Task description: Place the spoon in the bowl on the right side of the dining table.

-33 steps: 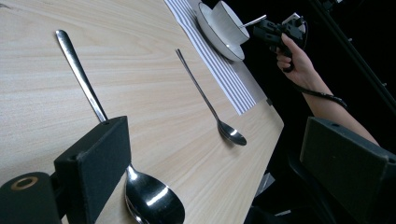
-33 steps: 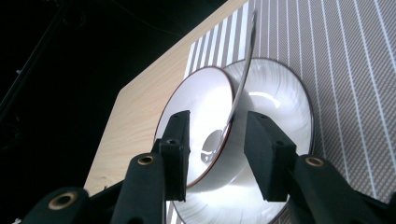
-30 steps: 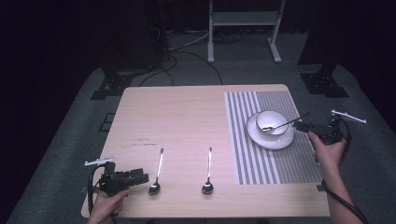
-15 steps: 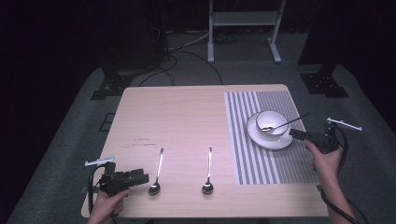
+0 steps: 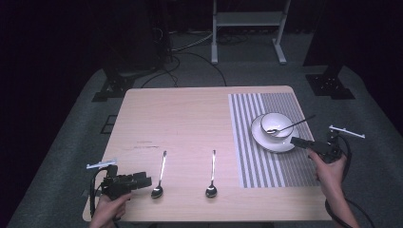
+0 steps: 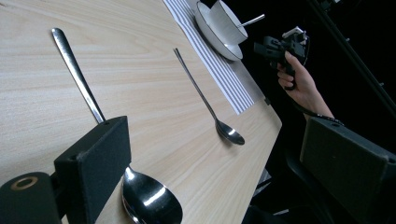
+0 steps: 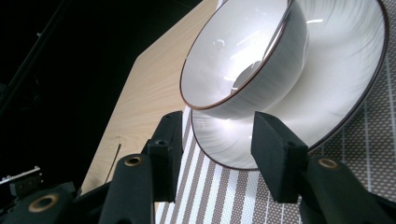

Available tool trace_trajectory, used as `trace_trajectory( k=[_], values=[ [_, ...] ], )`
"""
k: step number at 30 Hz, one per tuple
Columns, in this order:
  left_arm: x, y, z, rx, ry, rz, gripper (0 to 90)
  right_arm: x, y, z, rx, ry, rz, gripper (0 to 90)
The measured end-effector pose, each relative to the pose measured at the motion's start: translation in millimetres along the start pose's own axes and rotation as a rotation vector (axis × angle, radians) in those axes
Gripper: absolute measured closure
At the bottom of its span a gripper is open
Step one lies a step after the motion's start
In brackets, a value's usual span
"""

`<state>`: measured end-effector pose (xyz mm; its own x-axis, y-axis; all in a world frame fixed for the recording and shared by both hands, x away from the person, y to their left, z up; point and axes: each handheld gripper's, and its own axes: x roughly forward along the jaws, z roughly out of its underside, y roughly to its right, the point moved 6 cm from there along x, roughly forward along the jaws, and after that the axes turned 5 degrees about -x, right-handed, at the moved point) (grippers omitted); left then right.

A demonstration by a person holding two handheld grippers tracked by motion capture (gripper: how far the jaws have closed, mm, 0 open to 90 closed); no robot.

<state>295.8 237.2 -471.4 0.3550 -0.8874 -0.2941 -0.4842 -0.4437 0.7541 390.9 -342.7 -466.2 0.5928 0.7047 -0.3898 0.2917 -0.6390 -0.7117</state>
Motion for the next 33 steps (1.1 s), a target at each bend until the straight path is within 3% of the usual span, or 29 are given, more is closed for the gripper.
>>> trace_trajectory(
  k=[33],
  values=[
    [-1.1,1.1,0.5,0.002,-0.001,-0.001,7.2,11.7,-31.1,37.1,-0.059,-0.048,-0.063,44.2]
  ],
)
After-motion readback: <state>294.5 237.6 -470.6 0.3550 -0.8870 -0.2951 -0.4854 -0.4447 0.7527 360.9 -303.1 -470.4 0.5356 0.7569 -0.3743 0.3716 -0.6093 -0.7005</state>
